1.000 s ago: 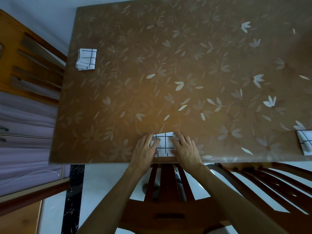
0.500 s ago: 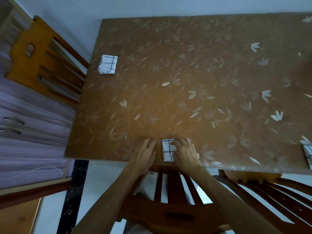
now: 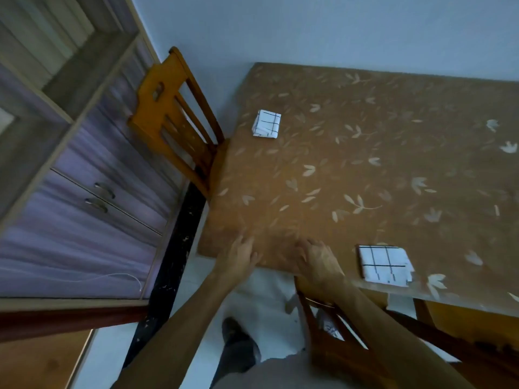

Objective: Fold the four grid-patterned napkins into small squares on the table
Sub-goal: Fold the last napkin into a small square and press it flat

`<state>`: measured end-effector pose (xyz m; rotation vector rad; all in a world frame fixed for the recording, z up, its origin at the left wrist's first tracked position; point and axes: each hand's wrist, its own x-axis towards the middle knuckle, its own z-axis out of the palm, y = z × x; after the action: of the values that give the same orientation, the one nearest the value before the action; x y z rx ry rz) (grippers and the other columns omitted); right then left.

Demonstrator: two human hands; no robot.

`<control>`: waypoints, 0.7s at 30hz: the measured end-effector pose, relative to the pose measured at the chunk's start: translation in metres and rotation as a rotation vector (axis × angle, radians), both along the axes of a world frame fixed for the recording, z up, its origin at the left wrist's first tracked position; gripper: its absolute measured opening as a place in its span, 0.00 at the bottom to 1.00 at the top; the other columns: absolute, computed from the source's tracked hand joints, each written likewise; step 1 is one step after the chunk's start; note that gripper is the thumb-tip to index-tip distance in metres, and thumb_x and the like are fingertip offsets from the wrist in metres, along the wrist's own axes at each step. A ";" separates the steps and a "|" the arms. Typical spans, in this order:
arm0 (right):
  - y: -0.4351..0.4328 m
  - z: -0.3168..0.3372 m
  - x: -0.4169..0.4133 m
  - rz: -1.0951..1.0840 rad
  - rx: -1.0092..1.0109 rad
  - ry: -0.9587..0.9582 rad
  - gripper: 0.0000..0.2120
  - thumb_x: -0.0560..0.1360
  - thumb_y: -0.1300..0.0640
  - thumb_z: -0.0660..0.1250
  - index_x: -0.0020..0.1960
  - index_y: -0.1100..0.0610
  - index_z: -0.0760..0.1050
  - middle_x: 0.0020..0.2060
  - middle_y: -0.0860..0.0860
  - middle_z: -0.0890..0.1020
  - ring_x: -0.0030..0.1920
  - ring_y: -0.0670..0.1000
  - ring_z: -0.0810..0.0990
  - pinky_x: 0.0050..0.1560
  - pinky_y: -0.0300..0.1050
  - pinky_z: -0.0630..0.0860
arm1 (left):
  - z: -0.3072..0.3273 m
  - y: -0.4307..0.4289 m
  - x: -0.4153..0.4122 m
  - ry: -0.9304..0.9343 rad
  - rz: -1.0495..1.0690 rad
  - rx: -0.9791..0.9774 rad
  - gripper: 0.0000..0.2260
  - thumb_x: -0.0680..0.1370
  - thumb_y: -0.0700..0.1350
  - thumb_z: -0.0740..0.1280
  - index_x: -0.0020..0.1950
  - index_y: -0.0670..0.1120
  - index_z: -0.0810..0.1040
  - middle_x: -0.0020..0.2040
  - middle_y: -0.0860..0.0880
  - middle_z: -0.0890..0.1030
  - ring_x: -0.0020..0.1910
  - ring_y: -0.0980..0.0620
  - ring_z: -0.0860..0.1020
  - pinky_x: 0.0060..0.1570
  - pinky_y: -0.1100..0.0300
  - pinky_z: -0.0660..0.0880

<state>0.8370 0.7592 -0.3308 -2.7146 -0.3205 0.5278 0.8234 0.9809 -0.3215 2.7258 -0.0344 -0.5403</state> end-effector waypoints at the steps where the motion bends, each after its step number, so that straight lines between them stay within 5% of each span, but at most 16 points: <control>1: 0.016 0.003 0.001 -0.015 0.006 0.014 0.14 0.79 0.54 0.60 0.63 0.53 0.76 0.56 0.53 0.81 0.52 0.58 0.80 0.52 0.51 0.77 | 0.005 0.017 0.001 0.002 0.004 -0.010 0.21 0.84 0.48 0.59 0.77 0.48 0.66 0.68 0.43 0.74 0.65 0.43 0.75 0.62 0.51 0.73; 6: 0.082 0.021 0.007 -0.038 0.014 0.037 0.19 0.77 0.61 0.61 0.67 0.54 0.75 0.65 0.55 0.78 0.62 0.58 0.78 0.63 0.53 0.75 | 0.021 0.091 0.007 -0.010 0.021 -0.003 0.15 0.84 0.48 0.59 0.71 0.47 0.71 0.64 0.45 0.75 0.61 0.44 0.76 0.55 0.51 0.75; 21: 0.133 0.034 0.104 -0.082 0.056 0.043 0.20 0.77 0.62 0.61 0.68 0.55 0.75 0.62 0.55 0.80 0.59 0.55 0.81 0.56 0.49 0.79 | 0.022 0.147 0.095 0.051 0.038 -0.035 0.13 0.84 0.48 0.60 0.66 0.47 0.73 0.62 0.45 0.79 0.59 0.44 0.78 0.54 0.50 0.77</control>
<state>0.9414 0.8919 -0.2969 -2.6458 -0.2080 0.5456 0.9188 1.1279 -0.2990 2.6719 0.0206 -0.5928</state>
